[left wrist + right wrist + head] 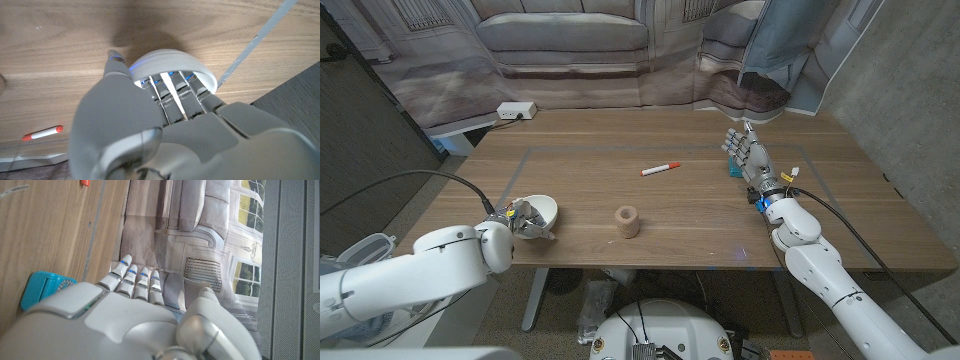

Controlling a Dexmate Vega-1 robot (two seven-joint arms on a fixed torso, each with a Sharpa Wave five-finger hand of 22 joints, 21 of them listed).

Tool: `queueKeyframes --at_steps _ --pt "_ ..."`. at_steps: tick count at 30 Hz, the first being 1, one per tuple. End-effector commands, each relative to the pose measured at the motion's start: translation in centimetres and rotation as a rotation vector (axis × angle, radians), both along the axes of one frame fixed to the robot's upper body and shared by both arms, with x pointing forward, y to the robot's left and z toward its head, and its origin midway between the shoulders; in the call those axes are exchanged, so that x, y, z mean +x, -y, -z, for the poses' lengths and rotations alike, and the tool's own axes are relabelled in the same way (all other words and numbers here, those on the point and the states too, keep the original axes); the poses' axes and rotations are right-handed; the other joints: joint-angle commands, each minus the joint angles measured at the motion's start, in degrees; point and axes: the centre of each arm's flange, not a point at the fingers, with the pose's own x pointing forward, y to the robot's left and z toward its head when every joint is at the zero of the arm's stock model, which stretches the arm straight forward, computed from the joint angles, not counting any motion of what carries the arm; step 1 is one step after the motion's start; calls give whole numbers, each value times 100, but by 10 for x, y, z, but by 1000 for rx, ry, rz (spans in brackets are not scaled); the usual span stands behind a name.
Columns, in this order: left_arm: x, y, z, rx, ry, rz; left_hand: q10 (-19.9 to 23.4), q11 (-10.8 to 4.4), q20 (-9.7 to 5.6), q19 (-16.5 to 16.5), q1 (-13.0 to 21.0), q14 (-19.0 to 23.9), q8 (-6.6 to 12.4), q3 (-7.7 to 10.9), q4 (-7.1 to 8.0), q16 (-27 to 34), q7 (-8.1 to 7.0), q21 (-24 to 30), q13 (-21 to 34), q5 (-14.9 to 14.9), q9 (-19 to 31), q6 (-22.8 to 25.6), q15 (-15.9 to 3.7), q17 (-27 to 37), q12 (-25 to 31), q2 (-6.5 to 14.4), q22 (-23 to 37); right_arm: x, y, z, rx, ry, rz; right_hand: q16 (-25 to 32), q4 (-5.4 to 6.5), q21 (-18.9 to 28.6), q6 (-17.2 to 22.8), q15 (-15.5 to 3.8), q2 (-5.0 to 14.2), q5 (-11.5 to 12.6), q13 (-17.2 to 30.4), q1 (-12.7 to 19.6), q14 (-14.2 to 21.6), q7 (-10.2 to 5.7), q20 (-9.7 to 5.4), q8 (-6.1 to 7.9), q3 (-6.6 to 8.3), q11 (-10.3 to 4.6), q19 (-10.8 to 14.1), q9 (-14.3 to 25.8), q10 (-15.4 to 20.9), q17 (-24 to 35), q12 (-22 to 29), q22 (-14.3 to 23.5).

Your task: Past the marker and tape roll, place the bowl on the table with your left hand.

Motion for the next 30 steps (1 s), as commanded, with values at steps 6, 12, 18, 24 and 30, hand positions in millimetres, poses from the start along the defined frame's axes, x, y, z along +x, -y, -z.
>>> queueKeyframes --at_steps 6,12,18,24,30 --pt "-6 -3 -1 -7 12 -7 -404 65 67 -152 -123 -301 -211 -106 52 33 -182 -119 11 85 966 -399 -378 33 -7 -32 15 -5 2 0 -5 3 5 4 3 -40 39 18 50 2 33 24 57 -32 -143 18 -21 4 59 15 39 12 -12 28" --pt "-9 -4 -3 -7 14 -7 -768 164 166 -290 -226 -597 -488 -188 114 27 -250 -238 -82 148 927 -874 -301 26 -19 -47 20 -7 2 1 -3 4 4 4 2 -44 39 20 52 2 33 24 60 -34 -137 17 -22 0 64 15 38 12 -12 29" --pt "-11 -5 -5 -17 22 -2 -1035 192 237 -369 -257 -814 -689 -235 134 -5 -210 -313 -164 193 907 -1187 -260 -25 -29 -63 22 -9 3 1 -2 4 5 2 1 -49 42 23 53 1 33 24 59 -39 -135 18 -23 8 66 15 39 12 -13 30" --pt "-12 -5 -8 -13 35 -3 -1198 234 291 -411 -266 -903 -782 -259 141 -22 -188 -353 -221 219 897 -1301 -224 -76 -40 -72 24 -11 4 -2 -2 9 8 3 0 -53 44 22 53 1 33 25 64 -42 -136 18 -24 8 70 15 41 13 -12 30" --pt "-9 -3 -12 -8 45 4 -1417 290 351 -469 -286 -1133 -932 -289 157 -64 -132 -408 -309 255 888 -1499 -181 -146 -42 -66 28 -9 2 -3 -14 8 3 1 -2 -60 40 24 53 0 34 25 64 -43 -135 16 -26 -13 70 15 37 13 -14 31"
